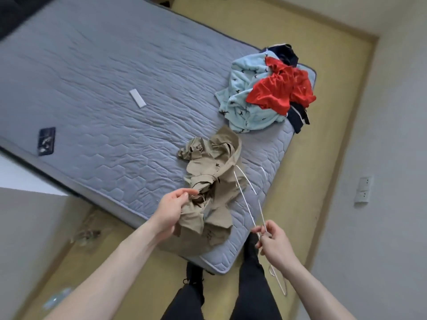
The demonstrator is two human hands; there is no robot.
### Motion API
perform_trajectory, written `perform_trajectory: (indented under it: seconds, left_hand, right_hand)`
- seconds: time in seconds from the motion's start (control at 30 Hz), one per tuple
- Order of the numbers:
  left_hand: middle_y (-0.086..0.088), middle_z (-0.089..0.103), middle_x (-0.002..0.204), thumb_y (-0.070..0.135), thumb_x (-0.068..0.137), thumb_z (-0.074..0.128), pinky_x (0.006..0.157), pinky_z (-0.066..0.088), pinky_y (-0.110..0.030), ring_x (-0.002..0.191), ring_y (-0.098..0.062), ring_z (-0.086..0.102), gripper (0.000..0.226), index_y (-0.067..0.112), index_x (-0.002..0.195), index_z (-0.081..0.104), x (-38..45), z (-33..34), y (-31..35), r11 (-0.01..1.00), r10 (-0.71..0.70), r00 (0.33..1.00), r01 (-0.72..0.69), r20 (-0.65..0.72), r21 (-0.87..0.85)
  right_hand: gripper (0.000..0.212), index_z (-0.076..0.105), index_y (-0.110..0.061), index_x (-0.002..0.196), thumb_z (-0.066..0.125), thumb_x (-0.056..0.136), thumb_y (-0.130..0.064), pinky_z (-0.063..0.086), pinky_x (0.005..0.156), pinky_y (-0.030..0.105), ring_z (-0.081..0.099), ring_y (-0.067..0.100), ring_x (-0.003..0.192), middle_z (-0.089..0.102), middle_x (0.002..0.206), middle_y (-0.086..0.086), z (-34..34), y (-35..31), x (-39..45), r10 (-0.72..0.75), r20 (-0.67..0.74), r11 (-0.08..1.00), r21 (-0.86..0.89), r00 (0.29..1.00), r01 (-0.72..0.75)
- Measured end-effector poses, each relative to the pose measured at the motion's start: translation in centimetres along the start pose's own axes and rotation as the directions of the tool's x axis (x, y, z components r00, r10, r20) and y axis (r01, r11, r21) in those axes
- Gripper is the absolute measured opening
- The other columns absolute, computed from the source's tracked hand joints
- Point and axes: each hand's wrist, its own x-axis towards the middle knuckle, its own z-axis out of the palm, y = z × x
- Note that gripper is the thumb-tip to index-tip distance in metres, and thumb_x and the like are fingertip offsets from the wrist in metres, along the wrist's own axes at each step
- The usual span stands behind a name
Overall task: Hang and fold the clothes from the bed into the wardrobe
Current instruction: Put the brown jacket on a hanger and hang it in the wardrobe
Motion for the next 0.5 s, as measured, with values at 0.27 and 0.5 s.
perform_trajectory:
  seconds: [0.27,0.5]
  left_hand:
    - [-0.012,0.066,0.085,0.0,0.104,0.041,0.067,0.049,-0.026,0.073,-0.019,0.059,0.034,0.014,0.096,0.071,-11.9,2.8,11.4,0.976,0.196,0.979,-0.2,-0.055,-0.082]
    - [-0.011,0.046,0.08,0.013,0.098,0.05,0.059,0.033,-0.032,0.068,-0.023,0.038,0.024,0.025,0.092,0.07,-20.8,3.7,16.3,0.909,0.393,0.891,-0.414,-0.228,-0.053]
  right_hand:
    - [0.013,0.053,-0.016,0.094,0.065,0.095,-0.013,0.047,0.066,0.031,0.056,0.015,0.072,0.067,0.1,0.004,-1.3,-4.4,2.0,-0.168,0.224,0.946,-0.238,0.96,0.221]
    - [0.049,0.047,-0.021,0.103,0.081,0.082,-0.048,0.055,0.085,0.041,0.062,0.021,0.093,0.059,0.103,0.003,0.9,-9.5,3.4,-0.243,0.415,0.897,-0.247,0.877,0.366]
